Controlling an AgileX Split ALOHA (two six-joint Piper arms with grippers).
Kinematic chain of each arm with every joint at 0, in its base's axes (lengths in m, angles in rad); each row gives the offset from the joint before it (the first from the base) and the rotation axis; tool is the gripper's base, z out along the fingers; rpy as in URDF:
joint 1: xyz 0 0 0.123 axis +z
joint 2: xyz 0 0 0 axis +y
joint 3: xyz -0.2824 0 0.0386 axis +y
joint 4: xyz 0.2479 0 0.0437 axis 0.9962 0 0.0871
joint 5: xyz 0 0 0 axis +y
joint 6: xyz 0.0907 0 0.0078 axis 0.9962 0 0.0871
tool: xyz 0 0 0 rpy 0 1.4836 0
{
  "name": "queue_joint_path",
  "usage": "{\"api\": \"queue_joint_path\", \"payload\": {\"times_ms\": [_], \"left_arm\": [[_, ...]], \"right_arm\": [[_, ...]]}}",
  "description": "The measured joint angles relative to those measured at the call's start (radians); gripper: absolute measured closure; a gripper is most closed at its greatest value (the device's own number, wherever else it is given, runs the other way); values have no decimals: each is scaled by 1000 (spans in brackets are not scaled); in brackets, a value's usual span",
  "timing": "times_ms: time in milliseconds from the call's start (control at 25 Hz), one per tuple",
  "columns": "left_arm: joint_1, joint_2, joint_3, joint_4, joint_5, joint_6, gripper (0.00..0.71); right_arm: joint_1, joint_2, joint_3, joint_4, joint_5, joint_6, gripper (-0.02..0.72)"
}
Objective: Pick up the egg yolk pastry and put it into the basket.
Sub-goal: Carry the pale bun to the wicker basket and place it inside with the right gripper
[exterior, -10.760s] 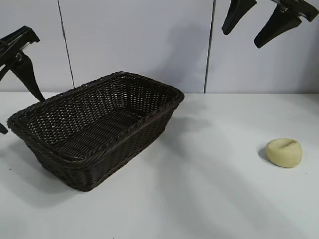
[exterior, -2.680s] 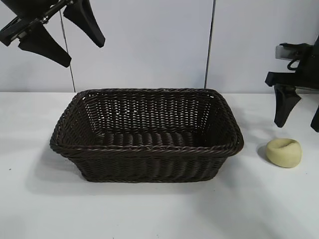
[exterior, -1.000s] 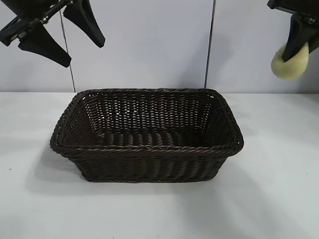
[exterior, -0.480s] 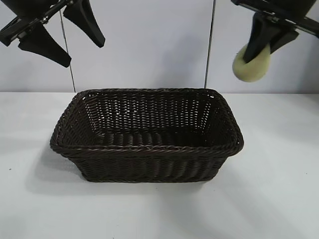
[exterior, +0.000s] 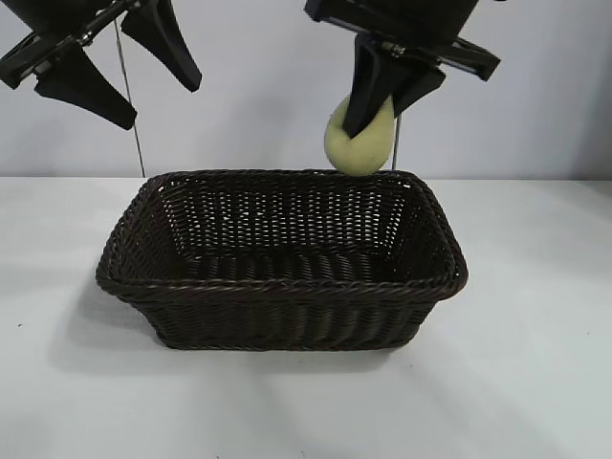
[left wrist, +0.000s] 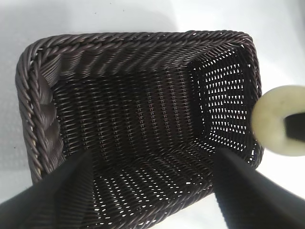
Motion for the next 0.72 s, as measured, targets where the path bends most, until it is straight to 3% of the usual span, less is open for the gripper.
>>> {"api": "queue_joint_path", "payload": {"times_ms": [360,520,640,720], "left_arm": [[0,0,0,0,8,0,196],[0,0,0,0,16,0,196],[0,0,0,0,17,0,196],[0,0,0,0,17,0,196]], "right_arm": [[67,138,0,-4,-134,19,629],[68,184,1,-10,-152,26,624],[68,191,1,-10,-156,27,570],[68,191,1,-10,-156,27,489]]}}
